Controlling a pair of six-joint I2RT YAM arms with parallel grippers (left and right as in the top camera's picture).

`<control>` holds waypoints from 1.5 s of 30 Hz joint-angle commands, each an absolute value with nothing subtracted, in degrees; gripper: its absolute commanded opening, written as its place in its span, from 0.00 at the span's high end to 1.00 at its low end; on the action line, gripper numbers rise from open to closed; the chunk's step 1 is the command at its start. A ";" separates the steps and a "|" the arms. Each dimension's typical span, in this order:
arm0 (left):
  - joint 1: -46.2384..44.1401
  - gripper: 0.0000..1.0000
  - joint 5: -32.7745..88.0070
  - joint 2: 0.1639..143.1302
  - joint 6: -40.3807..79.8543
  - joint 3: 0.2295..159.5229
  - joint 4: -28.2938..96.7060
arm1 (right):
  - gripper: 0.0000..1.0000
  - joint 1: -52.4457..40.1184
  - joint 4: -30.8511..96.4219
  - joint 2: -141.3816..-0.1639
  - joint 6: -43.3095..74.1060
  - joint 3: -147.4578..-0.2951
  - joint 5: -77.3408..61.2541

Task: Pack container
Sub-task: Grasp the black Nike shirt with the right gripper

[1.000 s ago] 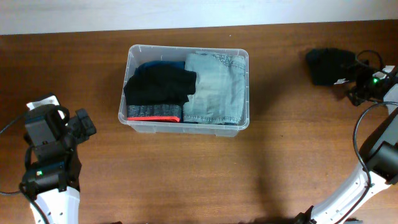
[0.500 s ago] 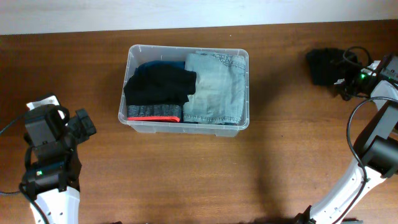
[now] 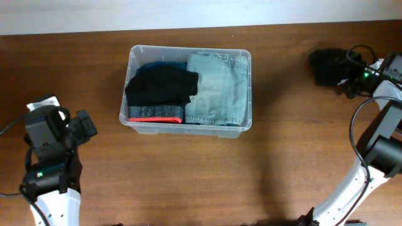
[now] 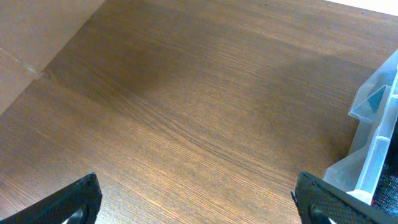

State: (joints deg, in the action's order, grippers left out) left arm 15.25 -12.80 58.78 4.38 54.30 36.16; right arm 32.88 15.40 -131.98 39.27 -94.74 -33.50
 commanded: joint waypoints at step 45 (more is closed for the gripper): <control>15.55 0.00 -12.38 58.92 5.15 54.15 36.05 | 0.75 30.33 23.18 -139.35 36.03 -92.88 -24.56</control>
State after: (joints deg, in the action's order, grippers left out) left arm 15.25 -12.80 58.78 4.40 54.30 36.16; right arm 32.14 21.26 -133.78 35.94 -96.25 -29.02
